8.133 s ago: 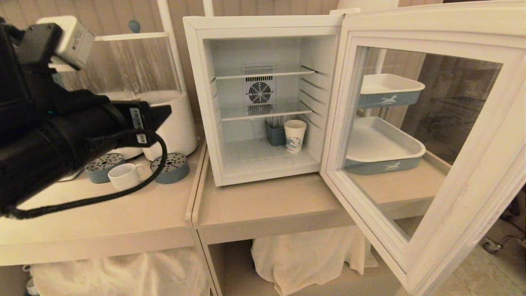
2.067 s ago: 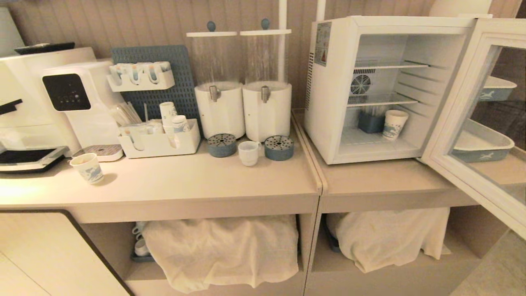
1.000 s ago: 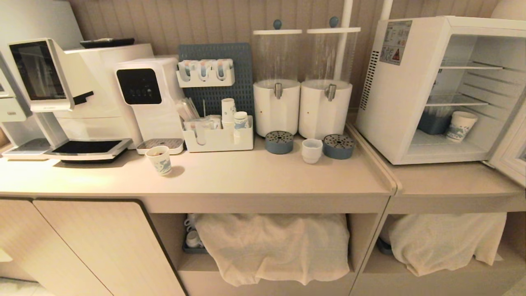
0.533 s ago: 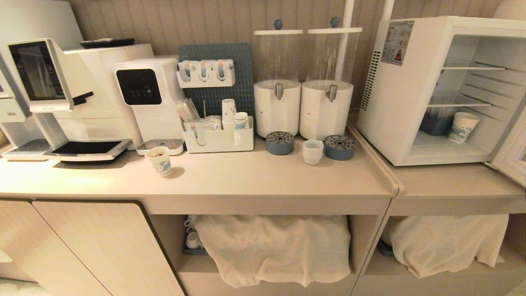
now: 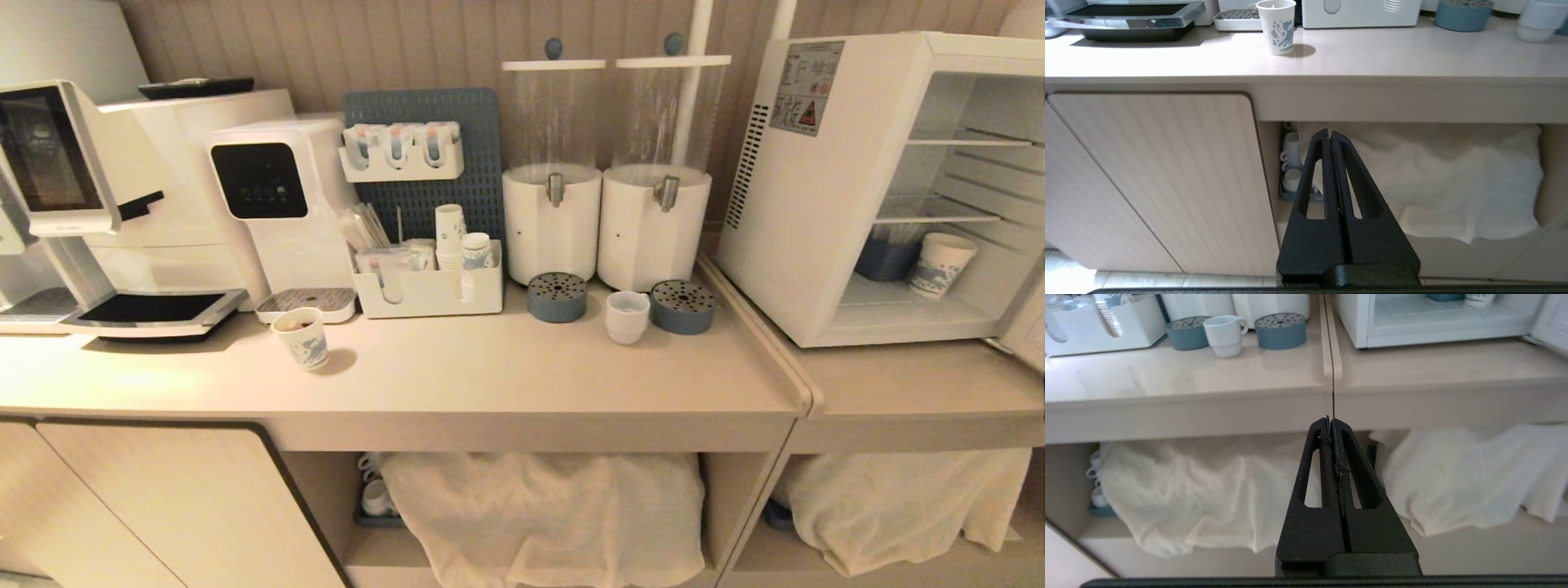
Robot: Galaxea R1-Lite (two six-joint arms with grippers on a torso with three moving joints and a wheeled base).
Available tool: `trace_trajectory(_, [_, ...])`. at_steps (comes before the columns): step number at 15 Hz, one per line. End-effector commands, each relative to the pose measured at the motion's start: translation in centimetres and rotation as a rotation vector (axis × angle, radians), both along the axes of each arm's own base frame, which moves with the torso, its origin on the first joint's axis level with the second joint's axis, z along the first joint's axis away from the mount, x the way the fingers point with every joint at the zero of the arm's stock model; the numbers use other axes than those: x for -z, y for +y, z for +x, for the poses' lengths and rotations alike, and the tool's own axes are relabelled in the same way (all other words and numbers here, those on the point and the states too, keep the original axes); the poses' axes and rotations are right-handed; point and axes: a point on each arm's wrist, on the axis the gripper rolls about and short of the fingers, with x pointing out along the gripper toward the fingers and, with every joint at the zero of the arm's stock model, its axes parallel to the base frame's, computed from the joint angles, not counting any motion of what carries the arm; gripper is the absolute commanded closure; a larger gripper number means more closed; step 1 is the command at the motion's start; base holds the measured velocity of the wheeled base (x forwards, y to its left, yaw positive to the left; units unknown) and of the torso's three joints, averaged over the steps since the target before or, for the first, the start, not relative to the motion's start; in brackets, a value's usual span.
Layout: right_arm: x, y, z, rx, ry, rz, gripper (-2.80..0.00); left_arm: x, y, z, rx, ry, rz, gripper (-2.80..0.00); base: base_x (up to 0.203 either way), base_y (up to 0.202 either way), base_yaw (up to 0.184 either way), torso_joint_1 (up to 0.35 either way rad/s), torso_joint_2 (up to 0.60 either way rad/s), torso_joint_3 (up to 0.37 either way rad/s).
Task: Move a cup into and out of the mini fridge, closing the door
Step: Put the ceramic cup in the freezer
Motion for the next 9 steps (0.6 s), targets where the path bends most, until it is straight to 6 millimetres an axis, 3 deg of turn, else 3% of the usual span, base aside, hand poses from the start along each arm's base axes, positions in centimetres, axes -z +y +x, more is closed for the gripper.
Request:
trace_trajectory(1, [0.0, 0.0, 0.0, 0.000, 0.001, 0.000, 0.00, 0.0, 0.0, 0.0, -0.001, 0.002, -0.002, 0.00, 0.185, 0.000, -0.001, 0.002, 0.01, 0.000])
trace_trajectory(4, [0.0, 0.0, 0.0, 0.000, 0.001, 0.000, 0.00, 0.0, 0.0, 0.0, 0.002, 0.002, -0.008, 0.00, 0.140, 0.000, 0.001, 0.004, 0.01, 0.004])
trace_trajectory(7, [0.0, 0.0, 0.0, 0.001, -0.002, 0.002, 0.00, 0.0, 0.0, 0.0, 0.002, 0.003, -0.008, 0.00, 0.000, 0.000, 0.000, 0.000, 0.00, 0.000])
trace_trajectory(9, [-1.5, 0.0, -0.5, 0.003, -0.050, 0.001, 0.00, 0.0, 0.0, 0.0, 0.002, 0.000, -0.008, 0.00, 0.000, 0.000, 0.000, 0.000, 0.00, 0.000])
